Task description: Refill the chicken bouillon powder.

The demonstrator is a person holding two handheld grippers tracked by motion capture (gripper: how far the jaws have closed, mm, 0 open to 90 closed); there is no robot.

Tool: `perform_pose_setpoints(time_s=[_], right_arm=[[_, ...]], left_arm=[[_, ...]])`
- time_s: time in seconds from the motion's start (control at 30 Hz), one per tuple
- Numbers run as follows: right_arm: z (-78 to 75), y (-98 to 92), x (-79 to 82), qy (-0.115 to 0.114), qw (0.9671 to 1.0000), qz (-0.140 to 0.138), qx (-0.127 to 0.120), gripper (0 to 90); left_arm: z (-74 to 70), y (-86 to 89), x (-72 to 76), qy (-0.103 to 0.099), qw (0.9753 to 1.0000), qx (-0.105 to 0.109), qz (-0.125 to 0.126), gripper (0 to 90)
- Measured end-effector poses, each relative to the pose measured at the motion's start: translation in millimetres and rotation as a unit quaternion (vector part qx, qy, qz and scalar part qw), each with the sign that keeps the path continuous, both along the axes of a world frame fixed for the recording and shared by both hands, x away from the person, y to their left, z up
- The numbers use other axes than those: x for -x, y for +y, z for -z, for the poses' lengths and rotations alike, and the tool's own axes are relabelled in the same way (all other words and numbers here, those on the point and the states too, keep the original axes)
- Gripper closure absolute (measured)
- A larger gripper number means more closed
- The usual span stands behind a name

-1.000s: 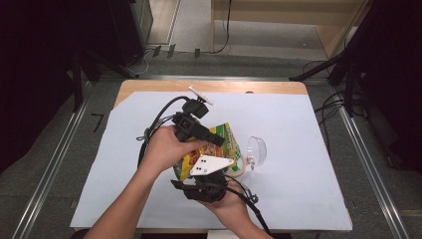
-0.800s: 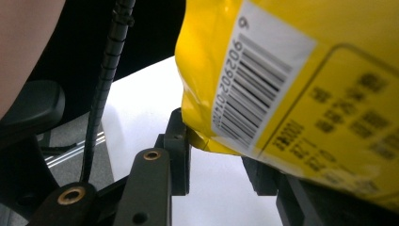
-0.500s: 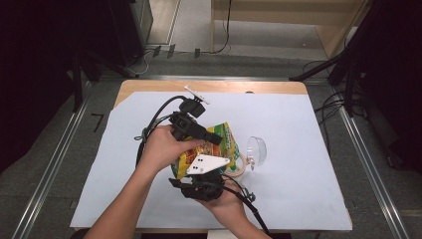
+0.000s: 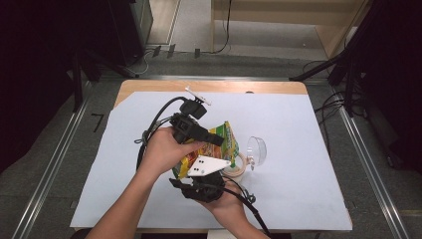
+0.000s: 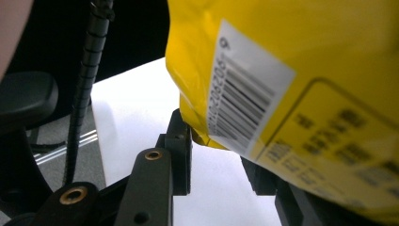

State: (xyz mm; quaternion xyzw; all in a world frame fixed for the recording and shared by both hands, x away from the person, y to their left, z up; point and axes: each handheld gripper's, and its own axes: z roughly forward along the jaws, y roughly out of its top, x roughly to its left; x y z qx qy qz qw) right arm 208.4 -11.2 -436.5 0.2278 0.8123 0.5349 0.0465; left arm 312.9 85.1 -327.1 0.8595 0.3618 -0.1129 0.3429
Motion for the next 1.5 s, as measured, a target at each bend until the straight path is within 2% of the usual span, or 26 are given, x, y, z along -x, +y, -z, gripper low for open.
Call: perform_pose_setpoints(time_s=[0.1,0.27,0.47,0.8,1.23,1.5], right_arm=[[-1.2,-1.3,-1.0,0.008,1.0,-0.001,-0.005,68.1],[-1.3,-2.4,-1.6,0.008,1.0,-0.004,0.0,68.2],[-1.7,-2.3,-1.6,0.008,0.9999,-0.006,0.007,68.3],[-1.7,-0.4,-2.0,0.006,0.9999,-0.008,0.007,68.4],[-3.9,1.4,-1.7,0.003,0.9999,-0.012,0.003,69.1],[-3.4,1.7,-2.2,0.003,0.9999,-0.01,0.005,69.4]], left_arm=[[0.5,-1.4,-1.9,0.0,1.0,0.0,0.0,77.6],[1.7,-0.7,-2.7,-0.001,1.0,0.001,0.002,77.4],[4.0,1.6,-4.4,0.008,0.9999,0.009,0.001,77.3],[2.7,4.3,-3.9,0.007,0.9999,0.008,-0.002,77.3],[-4.0,3.5,3.0,-0.007,0.9999,0.002,-0.007,76.5],[-3.8,3.5,3.1,-0.007,1.0,0.002,-0.007,76.2]])
